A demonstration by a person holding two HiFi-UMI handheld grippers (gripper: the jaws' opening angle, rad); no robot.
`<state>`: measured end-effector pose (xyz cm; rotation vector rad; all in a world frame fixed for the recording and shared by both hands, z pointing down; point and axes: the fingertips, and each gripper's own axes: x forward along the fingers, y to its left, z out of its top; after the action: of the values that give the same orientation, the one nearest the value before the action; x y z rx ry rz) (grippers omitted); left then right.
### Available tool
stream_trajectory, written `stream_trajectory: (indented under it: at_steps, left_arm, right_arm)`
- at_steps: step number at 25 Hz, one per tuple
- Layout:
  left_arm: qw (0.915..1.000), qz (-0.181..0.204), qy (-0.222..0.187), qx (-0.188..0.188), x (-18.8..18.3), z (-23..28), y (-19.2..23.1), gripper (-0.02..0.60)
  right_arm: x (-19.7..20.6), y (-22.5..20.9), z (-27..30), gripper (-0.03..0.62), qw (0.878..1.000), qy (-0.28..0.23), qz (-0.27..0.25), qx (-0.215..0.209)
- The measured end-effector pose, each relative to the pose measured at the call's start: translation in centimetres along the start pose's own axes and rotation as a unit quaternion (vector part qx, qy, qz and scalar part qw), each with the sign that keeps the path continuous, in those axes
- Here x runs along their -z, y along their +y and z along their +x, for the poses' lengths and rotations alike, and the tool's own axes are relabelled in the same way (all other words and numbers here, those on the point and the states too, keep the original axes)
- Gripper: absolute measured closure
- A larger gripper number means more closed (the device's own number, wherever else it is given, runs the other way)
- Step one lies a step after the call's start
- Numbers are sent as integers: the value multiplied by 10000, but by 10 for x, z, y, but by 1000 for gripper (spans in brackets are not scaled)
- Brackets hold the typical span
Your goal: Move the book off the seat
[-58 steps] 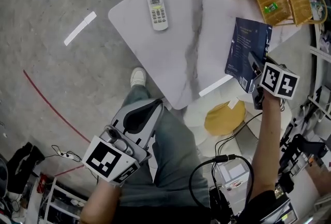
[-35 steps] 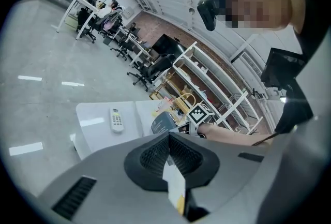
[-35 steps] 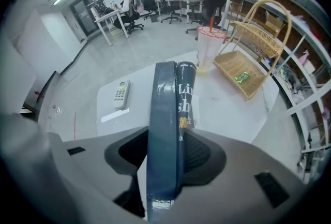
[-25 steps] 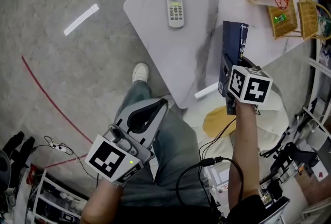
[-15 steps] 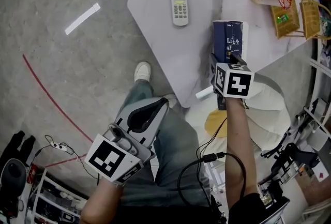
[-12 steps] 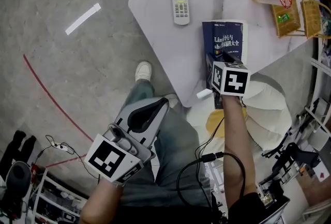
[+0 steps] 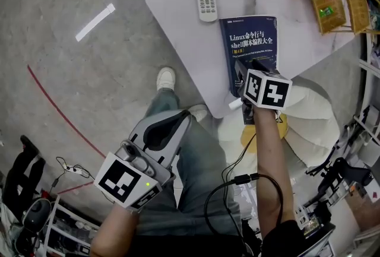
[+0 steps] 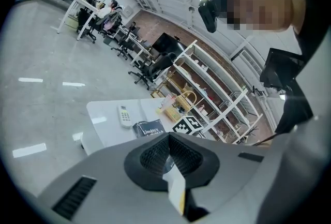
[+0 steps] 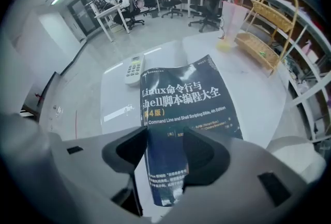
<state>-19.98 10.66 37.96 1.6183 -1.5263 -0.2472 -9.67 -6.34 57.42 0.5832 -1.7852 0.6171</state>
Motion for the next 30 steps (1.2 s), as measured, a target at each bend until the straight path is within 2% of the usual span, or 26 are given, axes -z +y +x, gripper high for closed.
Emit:
stream_trajectory:
  at_steps: [7, 12, 15, 20, 24, 30]
  left_arm:
    - [9994, 188, 258, 115, 10, 5, 0, 575]
    - [9980, 396, 400, 277, 7, 11, -23, 575]
    - [9964, 603, 430, 416, 3, 20, -37, 575]
    - [9912, 749, 801, 744, 15, 27, -73, 575]
    - [9825, 1169, 1040, 1010, 9, 33, -104, 577]
    - [9774, 1469, 1141, 1007, -4, 31, -147, 575]
  right_arm:
    - [5, 1, -7, 370, 9996, -268, 95, -78]
    - [18, -2, -33, 372, 9984, -452, 263, -227]
    - [13, -5, -50, 375, 9956, -741, 371, -434]
    - [25, -14, -95, 407, 9893, -1112, 698, -632]
    - [22, -20, -134, 430, 9828, -1414, 880, -796]
    - [23, -27, -203, 458, 9792, -1701, 786, -781]
